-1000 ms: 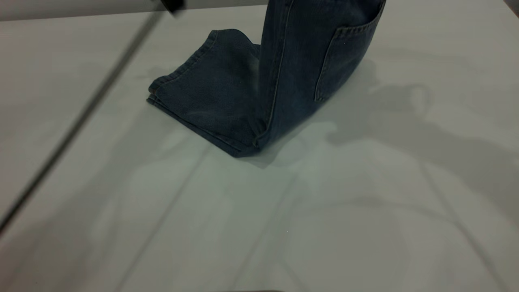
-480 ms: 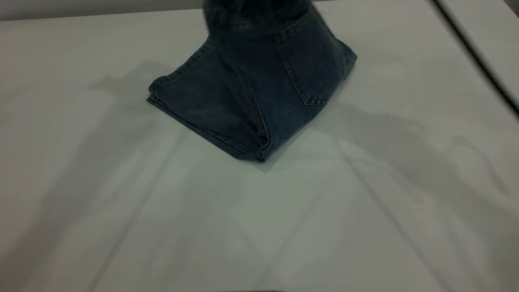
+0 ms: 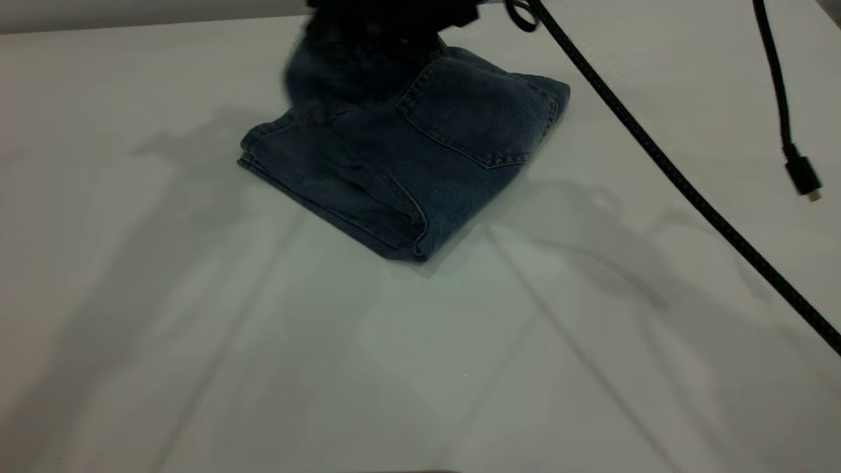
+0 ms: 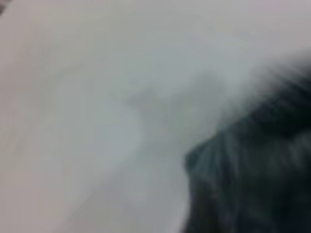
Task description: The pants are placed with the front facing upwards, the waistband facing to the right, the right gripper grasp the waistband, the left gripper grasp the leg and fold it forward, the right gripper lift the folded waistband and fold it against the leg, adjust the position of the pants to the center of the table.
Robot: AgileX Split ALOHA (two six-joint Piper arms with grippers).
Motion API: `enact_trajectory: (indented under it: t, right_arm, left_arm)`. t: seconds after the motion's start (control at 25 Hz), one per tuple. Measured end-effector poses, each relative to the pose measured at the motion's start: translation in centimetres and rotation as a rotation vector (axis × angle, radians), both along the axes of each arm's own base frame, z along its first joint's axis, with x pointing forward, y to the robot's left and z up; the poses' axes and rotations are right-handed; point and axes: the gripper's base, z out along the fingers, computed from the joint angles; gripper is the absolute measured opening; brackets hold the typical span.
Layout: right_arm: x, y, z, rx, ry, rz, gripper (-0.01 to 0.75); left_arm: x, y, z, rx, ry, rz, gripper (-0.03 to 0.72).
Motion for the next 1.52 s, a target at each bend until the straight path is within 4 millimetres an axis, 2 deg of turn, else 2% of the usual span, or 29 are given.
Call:
enact_trajectory:
  t: [0.04, 0.12, 0.2, 0.4, 0.56, 0.72, 0.84, 1.0, 1.2, 1.36, 1.44, 1.52]
  right_arm:
    - [-0.1, 0.5, 0.3, 0.007, -0.005, 0.012, 0.55]
    - [-0.3, 1.3, 1.0, 0.015, -0.005, 0.036, 0.616]
    - [-0.5, 1.8, 1.4, 0.013, 0.021, 0.048, 0.633]
    - [-0.8, 2.1, 2.0, -0.074, 0.162, 0.075, 0.573]
    - [-0.3, 2.3, 4.1, -0.208, 0.259, 0.035, 0.542]
    - [0.7, 3.3, 6.7, -0.293, 0.31, -0.093, 0.538]
    - [1.5, 4.3, 6.8, -0.295, 0.382, -0.193, 0.537]
    - [2.5, 5.1, 3.8, -0.24, 0.57, -0.375, 0.53]
    - [3.2, 5.3, -1.3, -0.178, 0.806, -0.636, 0.498]
    - [3.2, 5.0, -5.1, -0.198, 0.901, -0.733, 0.479]
    - [3.1, 5.0, -6.1, -0.207, 0.924, -0.748, 0.477]
    - [3.1, 4.9, -6.0, -0.211, 0.929, -0.751, 0.477]
  left_arm:
    - [0.0, 0.0, 0.0, -0.003, 0.003, 0.0, 0.391]
    - [-0.1, -0.1, 0.0, -0.013, 0.009, 0.0, 0.391]
    - [-0.1, -0.1, -0.1, -0.016, 0.014, 0.002, 0.391]
    - [-0.2, -0.1, -0.1, -0.015, 0.02, 0.004, 0.391]
    - [-0.5, 0.0, 0.4, -0.019, 0.008, 0.004, 0.391]
    - [-1.1, 0.2, 1.5, -0.028, -0.02, 0.003, 0.391]
    - [-1.4, 0.4, 2.1, -0.033, -0.035, 0.002, 0.391]
    - [-1.7, 0.4, 2.5, -0.043, -0.041, 0.009, 0.391]
    - [-1.8, 0.5, 2.4, -0.065, -0.027, 0.032, 0.391]
    - [-1.9, 0.4, 2.3, -0.079, -0.009, 0.036, 0.391]
    - [-1.9, 0.4, 2.2, -0.083, 0.002, 0.038, 0.391]
    - [-2.0, 0.4, 2.2, -0.082, 0.008, 0.039, 0.391]
